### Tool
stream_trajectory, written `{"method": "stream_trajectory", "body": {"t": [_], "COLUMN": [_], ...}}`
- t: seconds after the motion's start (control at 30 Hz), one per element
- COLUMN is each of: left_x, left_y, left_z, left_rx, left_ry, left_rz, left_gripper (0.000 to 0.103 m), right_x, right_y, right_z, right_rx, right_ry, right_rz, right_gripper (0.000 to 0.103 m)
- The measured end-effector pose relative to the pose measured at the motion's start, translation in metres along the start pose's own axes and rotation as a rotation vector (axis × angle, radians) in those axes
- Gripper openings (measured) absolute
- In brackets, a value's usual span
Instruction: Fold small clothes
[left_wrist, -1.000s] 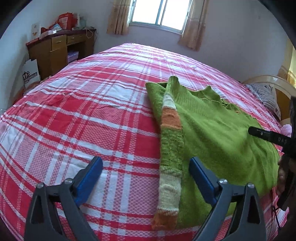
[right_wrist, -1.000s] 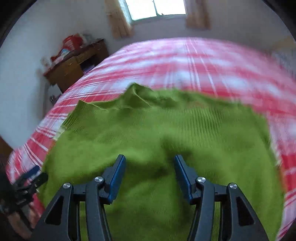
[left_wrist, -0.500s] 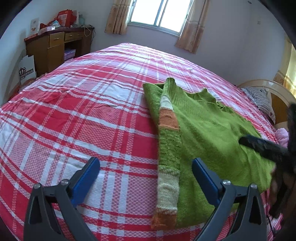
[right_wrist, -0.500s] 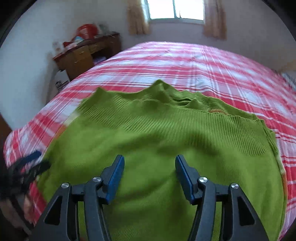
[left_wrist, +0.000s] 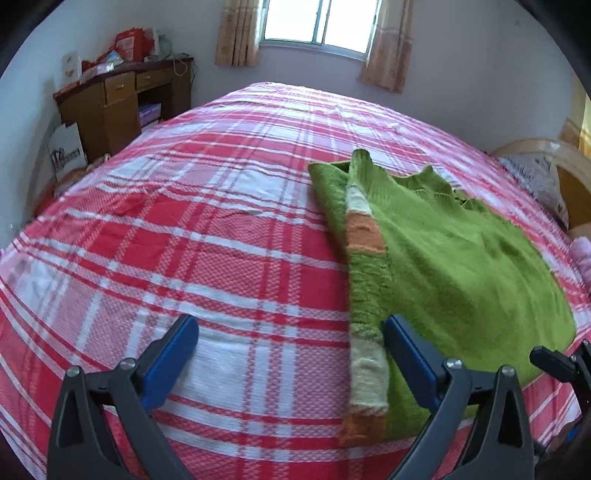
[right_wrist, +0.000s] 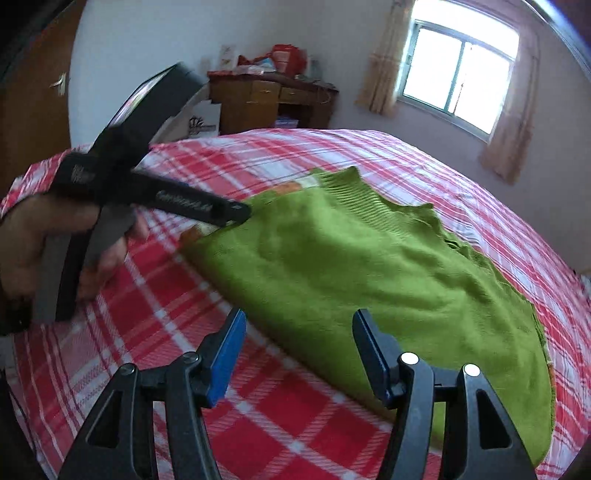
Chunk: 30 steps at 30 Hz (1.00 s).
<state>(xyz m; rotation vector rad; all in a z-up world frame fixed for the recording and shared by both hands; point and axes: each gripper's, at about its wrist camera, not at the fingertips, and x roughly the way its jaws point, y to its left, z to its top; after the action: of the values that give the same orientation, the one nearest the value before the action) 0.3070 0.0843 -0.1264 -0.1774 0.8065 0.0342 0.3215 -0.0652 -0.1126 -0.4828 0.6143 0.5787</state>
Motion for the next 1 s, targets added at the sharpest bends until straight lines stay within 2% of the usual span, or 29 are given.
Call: {"method": "stream_trajectory", "body": {"t": [0.37,0.6,0.77,1.0], "left_x": [0.008,0.011,0.012,0.022], "left_y": [0.014,0.016,0.033,0.051], "left_z": [0.008,0.014,0.025,0.046], "left_rx": [-0.002,-0.004,-0.051,-0.135], "left_ry": [0.023,0.027,0.011,0.003], "left_rz": [0.017,0.006,-0.029,-0.155], "left_gripper": [0.103,0.103,0.103,0.103], "right_x": [0.030,0.042,0.050,0.059], "right_y": [0.052,0.058,0.065,0.072], "right_z": [0.013,0.025,0.032,0.037], "right_rx": [-0.161,-0.165,-0.179,-0.201], "right_ry": [0.018,0.022,0.015,0.015], "right_rz": [-0.059,-0.075,-0.097,-0.132], "right_gripper": [0.061,0.061,0.061,0.061]}}
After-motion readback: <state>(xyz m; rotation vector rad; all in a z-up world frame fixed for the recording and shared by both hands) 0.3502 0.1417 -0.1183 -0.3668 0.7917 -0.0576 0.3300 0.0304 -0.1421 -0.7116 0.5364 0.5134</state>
